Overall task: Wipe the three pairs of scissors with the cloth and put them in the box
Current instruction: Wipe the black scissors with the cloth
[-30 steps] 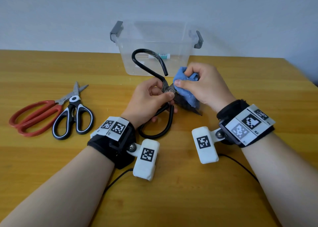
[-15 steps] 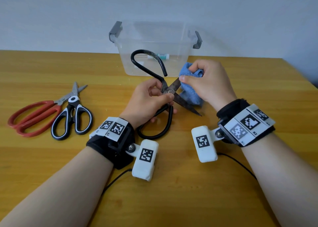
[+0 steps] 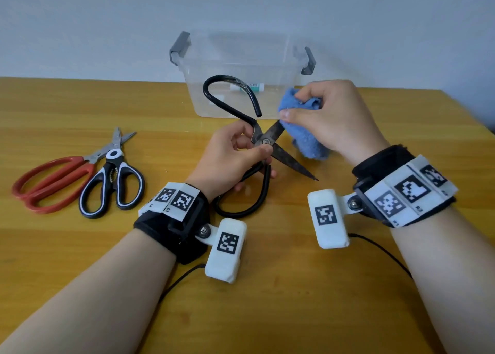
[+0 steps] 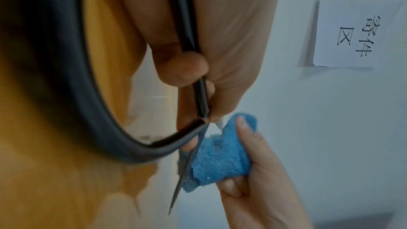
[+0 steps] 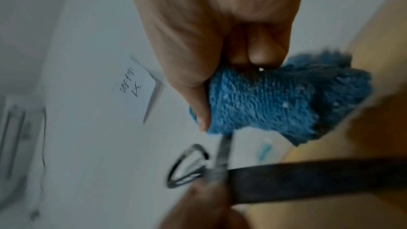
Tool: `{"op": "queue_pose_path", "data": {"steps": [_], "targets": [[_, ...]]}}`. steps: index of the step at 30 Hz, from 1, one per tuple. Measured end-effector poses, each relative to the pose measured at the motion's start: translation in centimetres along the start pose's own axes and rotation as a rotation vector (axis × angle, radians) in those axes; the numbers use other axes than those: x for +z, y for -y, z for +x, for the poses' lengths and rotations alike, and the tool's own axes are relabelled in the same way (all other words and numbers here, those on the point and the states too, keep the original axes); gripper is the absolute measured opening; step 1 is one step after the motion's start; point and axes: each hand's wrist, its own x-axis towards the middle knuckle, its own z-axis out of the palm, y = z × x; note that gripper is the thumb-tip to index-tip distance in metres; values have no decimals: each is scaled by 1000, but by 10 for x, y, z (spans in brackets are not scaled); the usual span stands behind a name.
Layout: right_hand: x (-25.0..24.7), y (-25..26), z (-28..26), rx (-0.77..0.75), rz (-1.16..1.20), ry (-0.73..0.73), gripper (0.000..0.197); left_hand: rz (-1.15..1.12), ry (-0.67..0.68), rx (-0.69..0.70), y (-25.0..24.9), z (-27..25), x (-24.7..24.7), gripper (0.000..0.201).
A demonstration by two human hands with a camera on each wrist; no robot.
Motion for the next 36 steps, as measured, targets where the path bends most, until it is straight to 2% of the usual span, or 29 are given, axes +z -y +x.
{"op": "queue_pose_path", "data": {"steps": [2, 4, 7, 11, 12, 15, 16, 18, 21, 23, 24, 26, 28, 29, 31, 34, 36], "targets": [[9, 10, -5, 18, -26, 174, 17, 17, 0, 2, 0, 1, 0, 20], [17, 11, -8, 44, -11, 226, 17, 26, 7, 15, 0, 1, -1, 21], [15, 4, -5, 99, 67, 84, 21, 11, 21, 38, -1, -1, 0, 21], [7, -6, 1, 57, 9, -127, 19, 0, 16, 7, -1, -1, 1, 21], [7, -5, 1, 41, 33, -101, 18, -1, 5, 7, -1, -1, 1, 21], [10, 1, -4, 29, 0, 185, 19, -5, -9, 22, -1, -2, 1, 23], [11, -1, -4, 37, 1, 225, 20, -6, -7, 26, -2, -2, 1, 24], [11, -7, -1, 83, 58, 152, 23, -13, -5, 23, -1, -2, 0, 25], [5, -17, 3, 92, 59, -62, 20, -32, -16, 13, 1, -1, 0, 26], [2, -17, 4, 77, 83, -110, 19, -36, -28, 12, 1, 0, 0, 25], [2, -15, 2, 80, 120, -69, 19, -32, -29, 13, 1, 0, 1, 25], [6, -6, -2, 102, 178, 101, 23, -17, -24, 14, 0, 0, 1, 23], [13, 0, -5, 105, 105, 235, 24, -3, -17, 11, -1, 0, 1, 23], [16, 0, -5, 101, 70, 239, 24, -2, -13, 11, -1, 0, 1, 24], [18, -2, -4, 111, 76, 150, 22, -12, -8, 17, -1, -1, 0, 25], [10, -13, 1, 87, 51, -73, 21, -26, -9, 13, 0, -1, 1, 25], [4, -14, 3, 73, 51, -120, 19, -22, -10, 7, 0, -1, 0, 24]]}}
